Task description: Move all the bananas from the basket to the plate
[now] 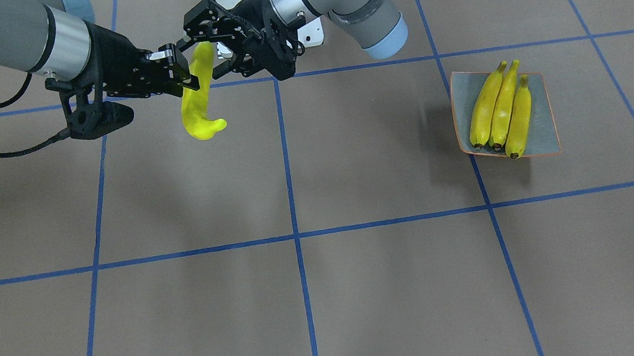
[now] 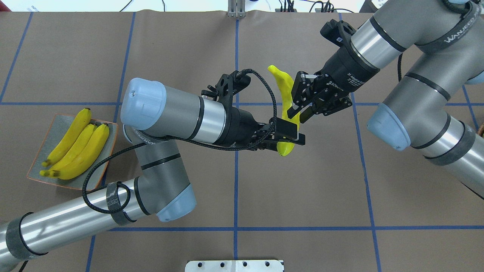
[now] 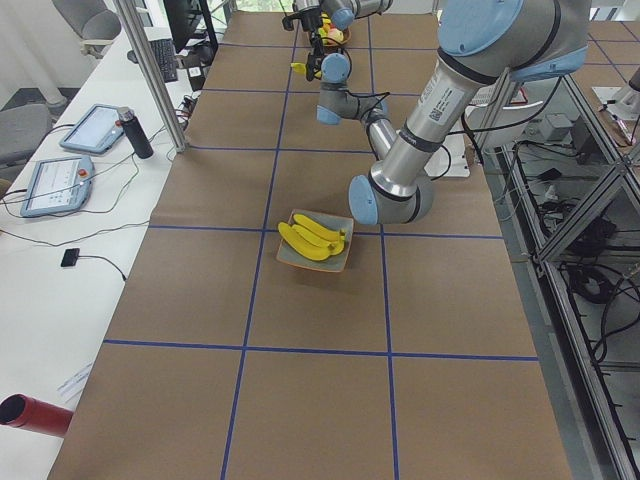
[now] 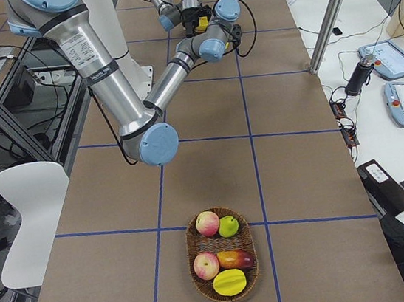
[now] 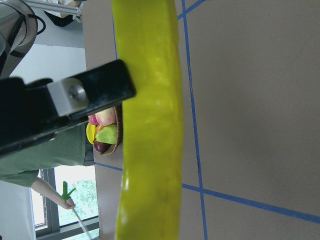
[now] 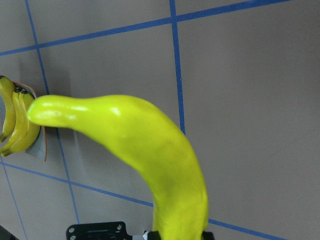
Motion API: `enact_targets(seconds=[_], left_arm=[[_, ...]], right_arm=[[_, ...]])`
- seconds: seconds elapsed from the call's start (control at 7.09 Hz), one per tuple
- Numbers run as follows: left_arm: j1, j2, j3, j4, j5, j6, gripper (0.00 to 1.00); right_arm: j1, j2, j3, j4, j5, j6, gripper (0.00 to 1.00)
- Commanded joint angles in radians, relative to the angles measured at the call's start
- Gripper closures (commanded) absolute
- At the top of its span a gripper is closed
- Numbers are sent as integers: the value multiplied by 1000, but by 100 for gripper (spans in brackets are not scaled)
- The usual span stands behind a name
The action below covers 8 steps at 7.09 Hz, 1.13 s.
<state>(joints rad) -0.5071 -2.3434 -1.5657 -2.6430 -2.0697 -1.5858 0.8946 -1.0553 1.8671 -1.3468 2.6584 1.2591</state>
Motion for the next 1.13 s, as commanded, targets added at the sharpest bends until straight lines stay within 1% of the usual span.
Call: enact_targets(seconds=[0.0,0.14,0.28,0.42,0.56,0.7,0.85,0.99], left_arm=[[-2,0,4,-2,0,1,21],[-2,-2,6,-2,0,0,22],[-2,-2,6,-2,0,0,25],[-1,-4,6,-2,2,0,32],[-1,-7,6,-2,16,1,45],[1,-8,6,-2,19,0,67],[-1,-8,6,3,19,-12,100],[-1,-5,6,3,19,-13,100]], right_arm=[[0,0,0,0,0,0,100],[0,0,1,0,0,0,100],[0,0,0,0,0,0,100],[0,0,0,0,0,0,100],[-3,0,0,0,0,0,100],[-5,0,-3,0,-2,-1,100],[-5,0,-6,0,-2,-1,100],[-5,0,-8,0,-2,-1,100]])
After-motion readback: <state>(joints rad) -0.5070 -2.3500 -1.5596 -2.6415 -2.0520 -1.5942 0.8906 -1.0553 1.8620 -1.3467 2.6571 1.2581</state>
